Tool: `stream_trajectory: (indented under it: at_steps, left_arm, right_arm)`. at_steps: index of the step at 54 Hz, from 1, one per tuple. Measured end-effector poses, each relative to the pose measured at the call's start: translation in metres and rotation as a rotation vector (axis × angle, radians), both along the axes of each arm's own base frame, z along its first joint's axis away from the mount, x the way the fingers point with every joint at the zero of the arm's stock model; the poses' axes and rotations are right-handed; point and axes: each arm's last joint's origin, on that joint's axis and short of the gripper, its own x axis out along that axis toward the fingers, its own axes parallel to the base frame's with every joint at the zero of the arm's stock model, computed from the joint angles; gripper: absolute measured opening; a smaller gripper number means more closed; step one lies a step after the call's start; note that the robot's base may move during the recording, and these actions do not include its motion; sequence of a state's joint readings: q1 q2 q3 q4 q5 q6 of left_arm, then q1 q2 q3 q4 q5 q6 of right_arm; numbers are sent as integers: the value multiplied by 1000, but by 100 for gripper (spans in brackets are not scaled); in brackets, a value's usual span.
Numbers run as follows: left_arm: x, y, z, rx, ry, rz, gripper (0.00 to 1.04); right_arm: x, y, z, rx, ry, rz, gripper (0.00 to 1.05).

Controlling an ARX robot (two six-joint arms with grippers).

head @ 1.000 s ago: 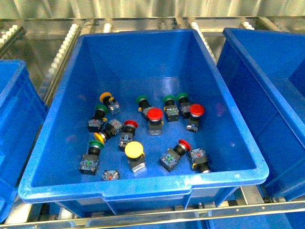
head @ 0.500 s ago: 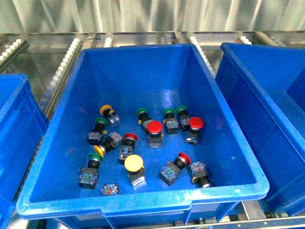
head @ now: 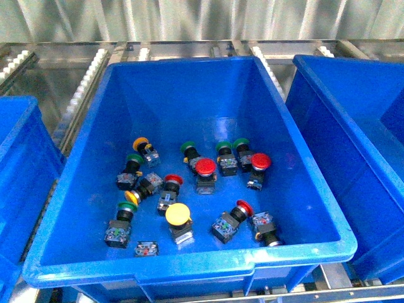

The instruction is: Pick red and yellow buttons and place in box

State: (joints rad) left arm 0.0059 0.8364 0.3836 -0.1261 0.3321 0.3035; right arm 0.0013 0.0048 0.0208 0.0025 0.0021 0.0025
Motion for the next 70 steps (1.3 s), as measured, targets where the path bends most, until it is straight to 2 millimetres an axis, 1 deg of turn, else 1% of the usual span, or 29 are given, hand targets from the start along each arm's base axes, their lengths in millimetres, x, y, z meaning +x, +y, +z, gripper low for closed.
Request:
stream_trajectory:
  at_steps: [7,16,23,28,36,40,42,47,55,61,65,70]
  left_arm:
    - [38,-14,5,74,-34,-79,97]
    - [72,-42,6,108,-32,-153,97]
    - [94,-59,0,135,-10,-194,97]
    - [107,-67,-10,169,9,-209,97]
    - [120,-76,-26,202,63,-231,97]
    - [127,-83,-34,224,69,-244,97]
    - [133,-90,-38,234,77,-256,97]
    - [143,-100,-43,241,85,-274,97]
    - [159,-110,-47,246,91,-278,97]
    - [173,-118,-57,261,107,-273,97]
    - [183,-128,-67,267,120,-287,97]
    - [190,-136,-73,268,127,-301,97]
  right_arm:
    - [0,0,0,0,0,0,98]
    - [0,0,0,0,0,0,98]
    - [0,0,0,0,0,0,98]
    - [0,0,0,0,0,0,98]
    - [0,0,0,0,0,0,98]
    - [0,0,0,0,0,0,98]
    - [0,0,0,0,0,0,98]
    - [0,0,0,0,0,0,98]
    - [0,0,0,0,0,0,98]
    - [0,0,0,0,0,0,98]
    - [0,0,0,0,0,0,98]
    - [0,0,0,0,0,0,98]
